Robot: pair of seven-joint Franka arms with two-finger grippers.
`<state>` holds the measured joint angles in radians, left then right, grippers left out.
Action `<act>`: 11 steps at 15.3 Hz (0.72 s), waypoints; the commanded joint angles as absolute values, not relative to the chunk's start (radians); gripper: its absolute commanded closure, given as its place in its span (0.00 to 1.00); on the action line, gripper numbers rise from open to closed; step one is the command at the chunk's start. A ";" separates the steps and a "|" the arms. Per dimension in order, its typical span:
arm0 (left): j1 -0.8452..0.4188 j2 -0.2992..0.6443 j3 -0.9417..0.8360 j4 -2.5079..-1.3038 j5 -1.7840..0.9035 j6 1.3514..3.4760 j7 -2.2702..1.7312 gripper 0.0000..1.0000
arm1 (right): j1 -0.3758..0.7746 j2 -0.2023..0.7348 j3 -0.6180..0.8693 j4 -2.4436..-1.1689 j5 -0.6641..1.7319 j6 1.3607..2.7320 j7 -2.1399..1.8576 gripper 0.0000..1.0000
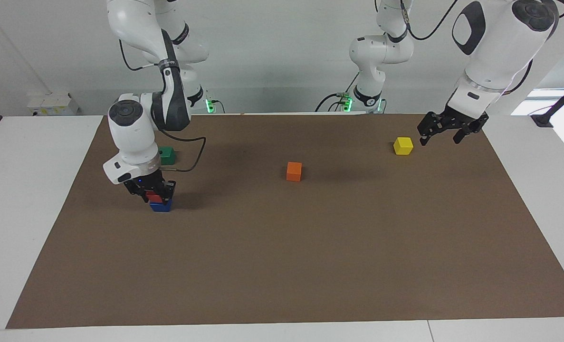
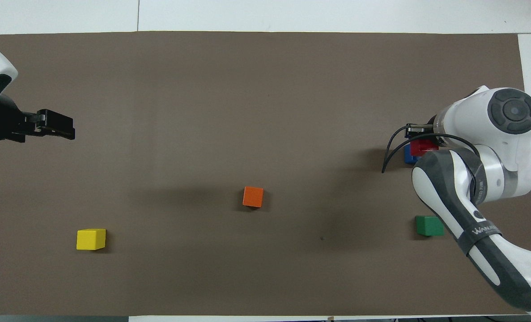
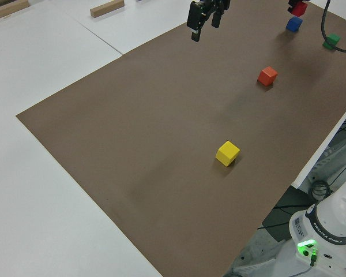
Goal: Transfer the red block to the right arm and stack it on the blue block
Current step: 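Lower the red cube onto the blue cube with the right gripper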
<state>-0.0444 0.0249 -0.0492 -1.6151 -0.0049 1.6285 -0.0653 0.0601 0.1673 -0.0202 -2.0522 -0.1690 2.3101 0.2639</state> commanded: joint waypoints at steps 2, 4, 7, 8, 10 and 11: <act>-0.049 0.029 -0.051 -1.595 -0.012 1.611 -0.049 0.00 | 0.046 0.166 -0.011 -2.083 -0.213 2.367 0.291 1.00; -0.049 0.028 -0.049 -1.597 -0.012 1.608 -0.049 0.00 | 0.029 0.187 -0.011 -2.091 -0.215 2.414 0.290 1.00; -0.048 0.028 -0.048 -1.597 -0.012 1.612 -0.049 0.00 | 0.026 0.192 -0.011 -2.092 -0.213 2.418 0.295 1.00; -0.048 0.028 -0.049 -1.597 -0.012 1.611 -0.046 0.00 | 0.025 0.190 -0.009 -2.095 -0.213 2.419 0.298 1.00; -0.048 0.028 -0.048 -1.597 -0.012 1.612 -0.046 0.00 | 0.026 0.190 -0.009 -2.095 -0.210 2.419 0.322 1.00; -0.048 0.028 -0.046 -1.597 -0.012 1.612 -0.048 0.00 | 0.025 0.190 -0.009 -2.095 -0.210 2.421 0.346 1.00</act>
